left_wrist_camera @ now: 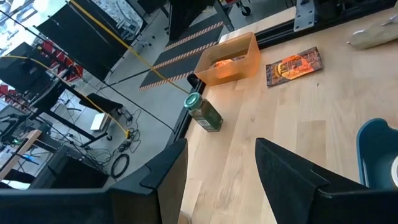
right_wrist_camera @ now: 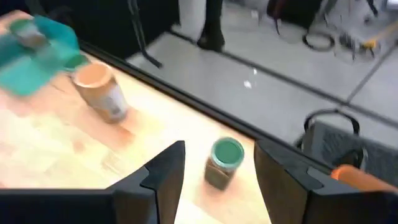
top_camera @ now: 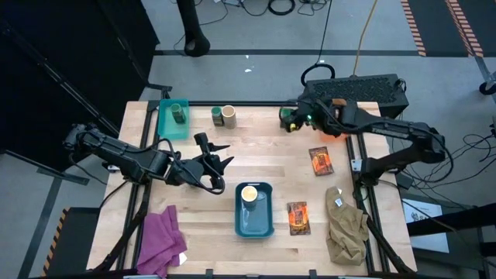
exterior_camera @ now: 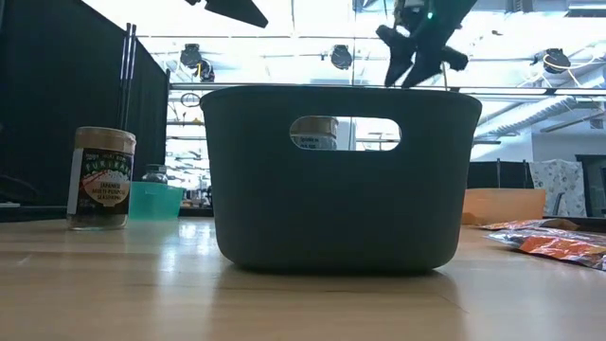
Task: Sort spices by type
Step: Put the green seasoning bottle into the light blue bin
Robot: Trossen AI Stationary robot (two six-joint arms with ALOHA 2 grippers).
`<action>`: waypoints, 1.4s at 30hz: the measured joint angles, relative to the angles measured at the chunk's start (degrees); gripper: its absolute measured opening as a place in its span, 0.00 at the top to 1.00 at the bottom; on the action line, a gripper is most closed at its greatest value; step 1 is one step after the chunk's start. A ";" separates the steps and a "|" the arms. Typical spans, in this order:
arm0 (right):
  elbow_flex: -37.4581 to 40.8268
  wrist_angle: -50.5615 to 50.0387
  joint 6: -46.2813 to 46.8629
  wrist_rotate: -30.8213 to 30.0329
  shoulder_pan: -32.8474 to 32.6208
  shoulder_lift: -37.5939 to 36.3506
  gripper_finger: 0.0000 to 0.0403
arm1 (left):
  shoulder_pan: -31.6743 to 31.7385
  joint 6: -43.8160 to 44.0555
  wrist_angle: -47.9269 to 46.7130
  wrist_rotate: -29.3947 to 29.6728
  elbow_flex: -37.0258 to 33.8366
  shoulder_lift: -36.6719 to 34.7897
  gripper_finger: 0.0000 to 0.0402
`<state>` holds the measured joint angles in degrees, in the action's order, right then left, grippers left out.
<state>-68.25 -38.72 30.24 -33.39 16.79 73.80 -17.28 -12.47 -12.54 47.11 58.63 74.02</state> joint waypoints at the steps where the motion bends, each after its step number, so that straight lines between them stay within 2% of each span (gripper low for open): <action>1: -0.03 -1.01 0.90 1.10 1.36 0.78 0.56 | 0.00 0.00 -0.04 0.00 0.00 0.00 0.52; 5: 0.07 -1.57 2.78 7.61 6.88 4.35 0.54 | 0.00 -0.02 -0.04 0.00 0.00 0.00 0.52; 11: 0.05 -0.91 1.68 11.72 13.22 10.41 0.45 | 0.00 -0.37 -0.04 0.00 0.00 0.00 0.52; 16: 0.05 2.21 0.47 15.81 15.48 14.84 0.36 | 0.00 -0.48 -0.06 0.01 0.00 0.00 0.52; 24: 0.05 5.03 0.24 15.77 15.50 19.54 0.28 | 0.00 -0.48 -0.52 0.02 0.00 0.00 0.52; 42: 0.07 9.43 -0.90 13.98 16.03 26.68 0.27 | 0.01 -0.46 -0.49 0.02 0.00 0.00 0.52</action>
<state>-68.18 -29.30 29.34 -19.41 32.82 100.48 -17.26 -12.93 -13.04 47.13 58.63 74.02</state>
